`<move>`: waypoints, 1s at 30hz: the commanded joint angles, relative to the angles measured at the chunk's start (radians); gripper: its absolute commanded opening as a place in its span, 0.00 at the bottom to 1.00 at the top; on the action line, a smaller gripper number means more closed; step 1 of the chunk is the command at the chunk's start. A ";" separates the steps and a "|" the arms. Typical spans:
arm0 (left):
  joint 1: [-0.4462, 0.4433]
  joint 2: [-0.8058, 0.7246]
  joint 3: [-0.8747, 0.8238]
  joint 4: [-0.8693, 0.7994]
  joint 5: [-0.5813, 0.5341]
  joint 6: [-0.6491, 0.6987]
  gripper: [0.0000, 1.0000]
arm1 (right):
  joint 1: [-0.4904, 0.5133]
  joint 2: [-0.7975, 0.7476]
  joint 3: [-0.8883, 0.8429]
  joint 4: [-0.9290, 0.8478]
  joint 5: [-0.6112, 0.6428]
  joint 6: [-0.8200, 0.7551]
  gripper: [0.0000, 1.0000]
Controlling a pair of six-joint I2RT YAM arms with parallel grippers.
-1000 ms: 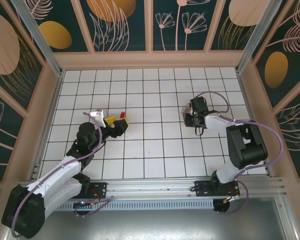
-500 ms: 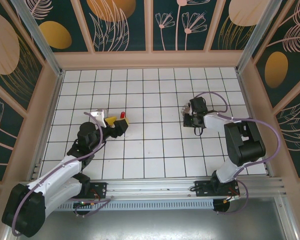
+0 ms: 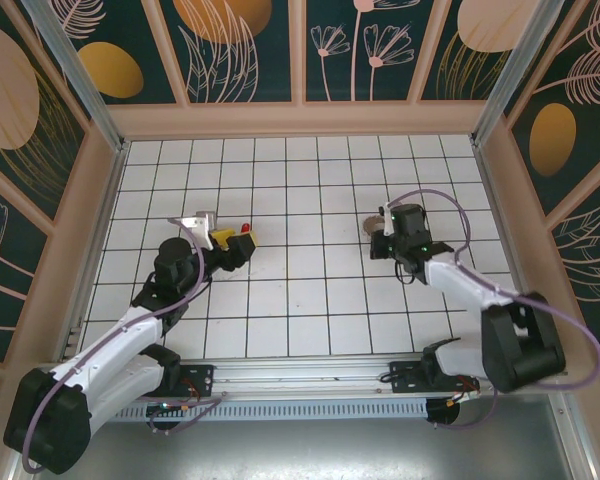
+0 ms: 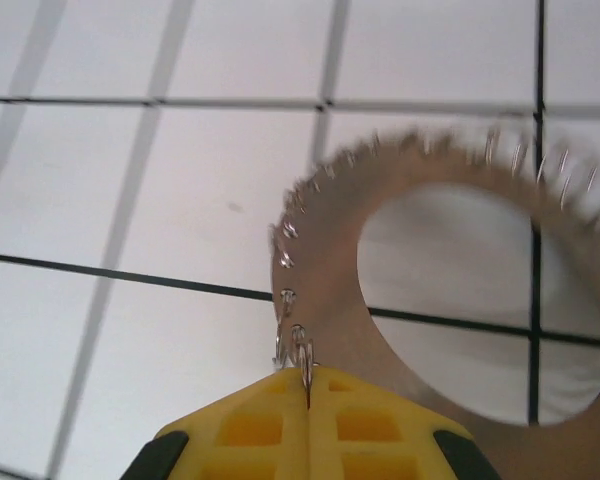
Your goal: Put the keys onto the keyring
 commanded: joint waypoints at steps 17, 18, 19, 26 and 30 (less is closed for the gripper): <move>-0.034 -0.077 0.252 -0.118 0.301 0.103 0.55 | 0.358 -0.407 -0.143 0.456 -0.447 -0.257 0.00; -0.041 -0.082 0.262 -0.124 0.314 0.112 0.54 | 0.371 -0.406 -0.150 0.486 -0.474 -0.259 0.00; -0.049 -0.086 0.268 -0.132 0.328 0.121 0.52 | 0.380 -0.406 -0.154 0.514 -0.500 -0.257 0.00; -0.157 -0.135 0.304 -0.217 0.386 0.214 0.58 | 0.414 -0.418 -0.198 0.728 -0.644 -0.196 0.00; -0.238 -0.143 0.296 -0.250 0.368 0.261 0.63 | 0.419 -0.409 -0.221 0.855 -0.736 -0.133 0.00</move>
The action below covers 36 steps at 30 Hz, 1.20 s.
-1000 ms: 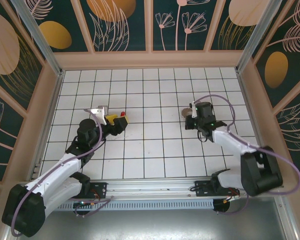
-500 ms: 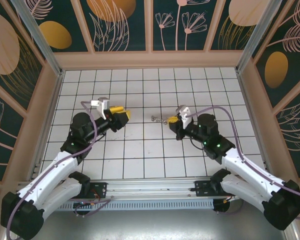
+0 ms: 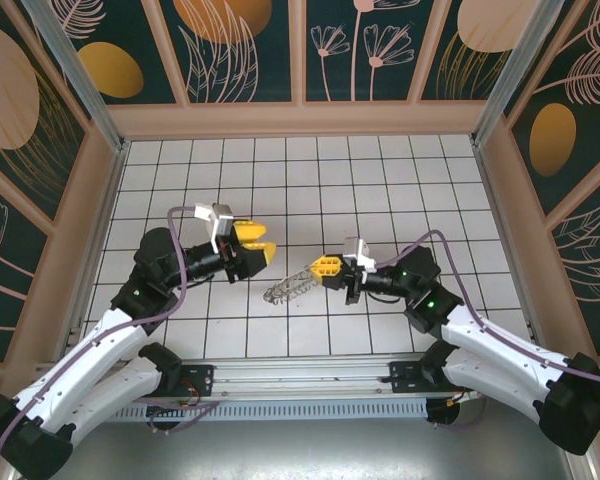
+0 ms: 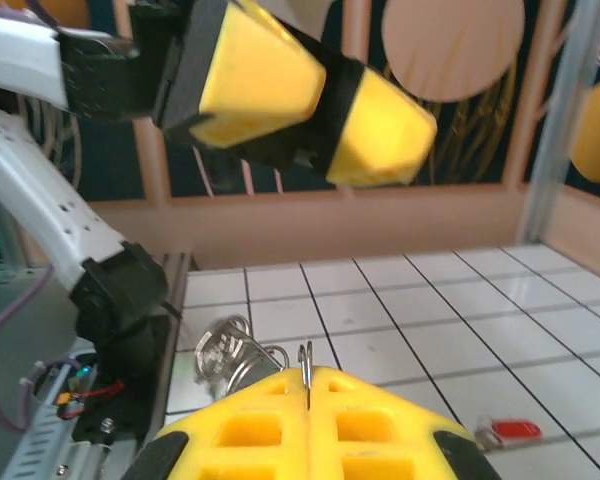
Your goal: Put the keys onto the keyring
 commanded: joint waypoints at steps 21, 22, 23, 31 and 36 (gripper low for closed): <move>-0.282 0.121 0.072 -0.111 -0.148 0.270 0.36 | 0.011 0.056 -0.003 0.279 -0.136 0.176 0.00; -0.285 0.125 0.075 -0.113 -0.151 0.275 0.34 | 0.011 0.061 -0.002 0.270 -0.130 0.176 0.00; -0.287 0.129 0.080 -0.117 -0.155 0.281 0.32 | 0.011 0.064 0.000 0.260 -0.127 0.177 0.00; -0.295 0.143 0.107 -0.168 -0.175 0.318 0.04 | 0.011 0.064 0.026 0.195 -0.111 0.173 0.00; -0.294 0.133 0.106 -0.176 -0.166 0.328 0.00 | 0.011 0.064 0.031 0.192 -0.115 0.173 0.00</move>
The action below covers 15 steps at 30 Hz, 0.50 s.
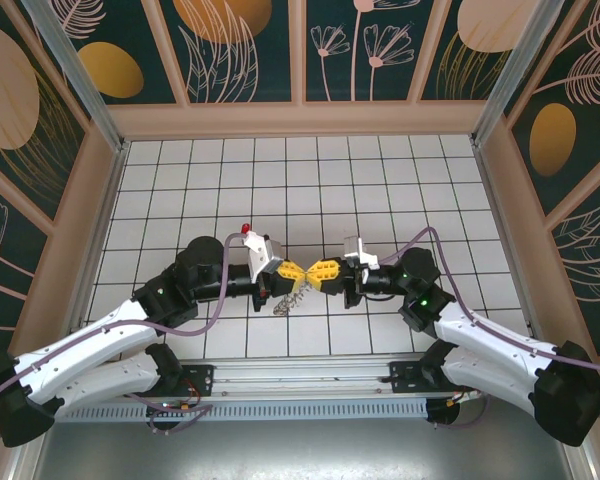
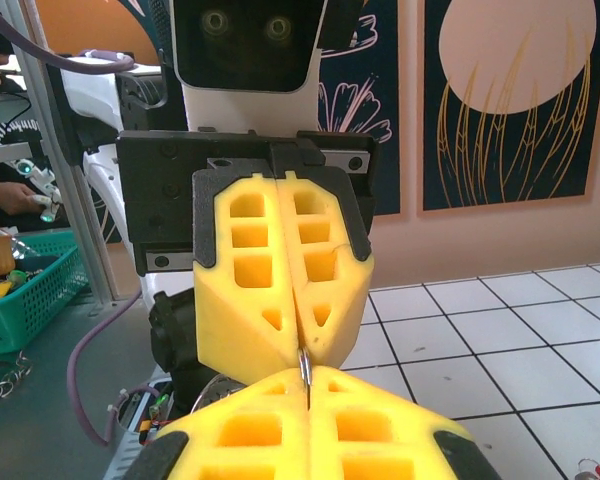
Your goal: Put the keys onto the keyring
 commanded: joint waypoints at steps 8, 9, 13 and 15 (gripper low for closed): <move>-0.005 -0.026 0.039 -0.037 -0.035 0.052 0.00 | 0.010 -0.031 0.064 -0.057 0.011 -0.025 0.00; -0.005 -0.028 0.044 -0.045 -0.040 0.058 0.00 | 0.010 -0.037 0.066 -0.076 0.025 -0.030 0.00; -0.005 -0.022 0.062 -0.093 -0.047 0.090 0.00 | 0.010 -0.061 0.072 -0.166 0.064 -0.053 0.07; -0.005 -0.015 0.074 -0.114 -0.037 0.105 0.00 | 0.011 -0.066 0.073 -0.197 0.072 -0.061 0.07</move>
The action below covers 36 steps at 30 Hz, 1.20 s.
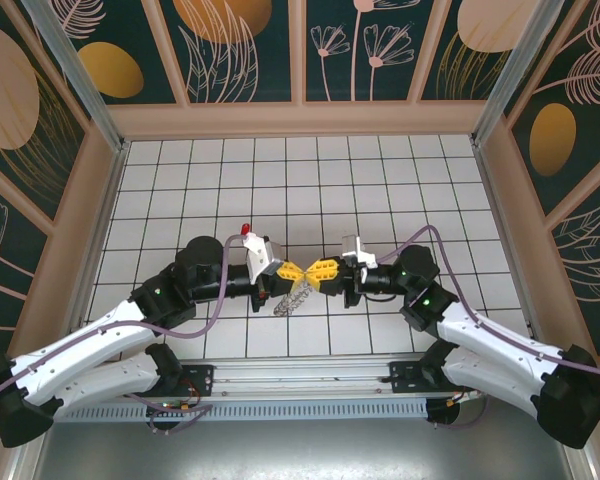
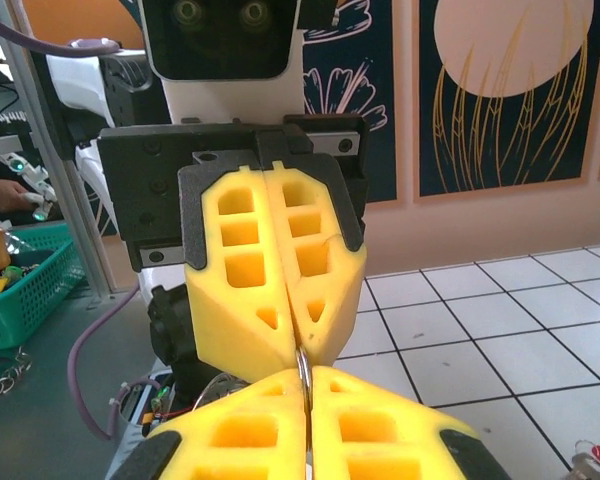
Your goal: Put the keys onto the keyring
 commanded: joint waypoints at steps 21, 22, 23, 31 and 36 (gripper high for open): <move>0.001 0.039 0.110 -0.152 0.021 0.102 0.00 | 0.041 -0.028 0.059 -0.223 0.094 -0.116 0.06; 0.000 0.038 0.110 -0.151 0.020 0.103 0.00 | 0.043 -0.028 0.060 -0.227 0.101 -0.117 0.05; 0.001 0.038 0.110 -0.151 0.018 0.104 0.00 | 0.045 -0.030 0.060 -0.231 0.108 -0.118 0.03; -0.001 0.022 0.102 -0.137 -0.015 0.093 0.00 | 0.048 -0.041 0.062 -0.243 0.137 -0.123 0.00; 0.000 -0.021 0.055 -0.066 -0.010 0.058 0.13 | 0.049 -0.086 0.054 -0.179 0.118 -0.057 0.00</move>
